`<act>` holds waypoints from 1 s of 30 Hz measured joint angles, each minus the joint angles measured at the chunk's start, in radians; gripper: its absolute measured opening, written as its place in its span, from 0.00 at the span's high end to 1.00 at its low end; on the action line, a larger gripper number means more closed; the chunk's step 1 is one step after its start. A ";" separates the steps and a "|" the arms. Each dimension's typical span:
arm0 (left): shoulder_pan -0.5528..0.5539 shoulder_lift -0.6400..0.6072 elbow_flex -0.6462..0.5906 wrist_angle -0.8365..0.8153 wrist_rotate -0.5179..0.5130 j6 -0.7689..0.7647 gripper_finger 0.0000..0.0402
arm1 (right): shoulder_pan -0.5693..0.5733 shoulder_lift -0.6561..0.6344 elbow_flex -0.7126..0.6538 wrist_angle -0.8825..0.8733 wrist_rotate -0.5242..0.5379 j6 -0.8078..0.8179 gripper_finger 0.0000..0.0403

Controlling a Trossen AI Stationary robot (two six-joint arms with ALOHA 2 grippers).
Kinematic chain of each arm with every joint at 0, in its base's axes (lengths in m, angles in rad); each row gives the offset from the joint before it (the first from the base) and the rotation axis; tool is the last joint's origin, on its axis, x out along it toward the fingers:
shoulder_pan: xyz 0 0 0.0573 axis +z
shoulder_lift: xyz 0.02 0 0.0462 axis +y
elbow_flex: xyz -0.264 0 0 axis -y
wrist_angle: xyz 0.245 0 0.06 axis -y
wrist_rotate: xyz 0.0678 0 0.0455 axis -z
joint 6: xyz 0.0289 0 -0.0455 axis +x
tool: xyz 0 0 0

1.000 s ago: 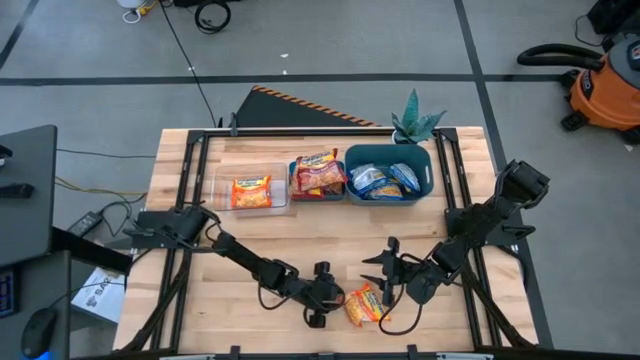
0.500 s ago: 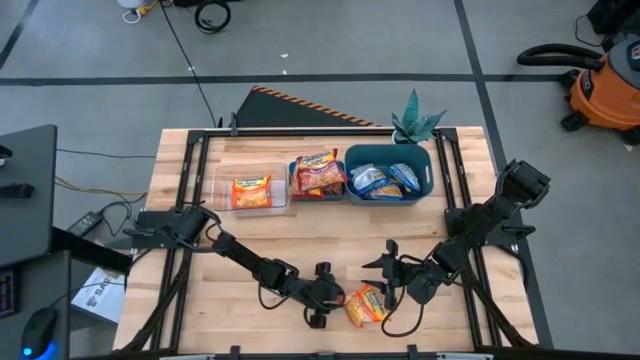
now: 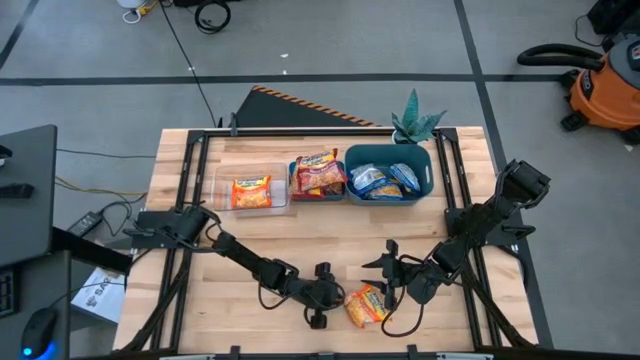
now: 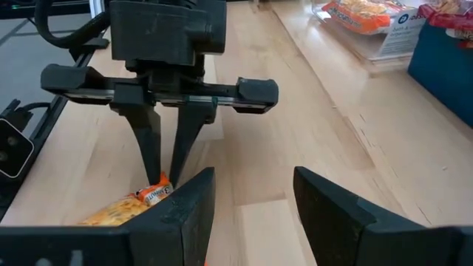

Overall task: Sort Maruchan noodles
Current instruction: Put the orange bag into the transparent bin

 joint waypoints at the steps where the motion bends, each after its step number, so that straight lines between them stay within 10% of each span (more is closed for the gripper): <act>1: 0.000 0.000 0.000 0.001 0.001 -0.006 0.88 | 0.000 0.000 0.000 0.000 0.000 0.000 0.53; 15: 0.011 -0.179 -0.001 -0.112 0.026 0.056 0.99 | 0.000 0.000 0.000 0.000 0.032 -0.012 0.53; 30: 0.010 -0.519 -0.001 -0.739 -0.303 0.079 1.00 | 0.001 -0.001 0.000 0.005 0.045 -0.017 0.53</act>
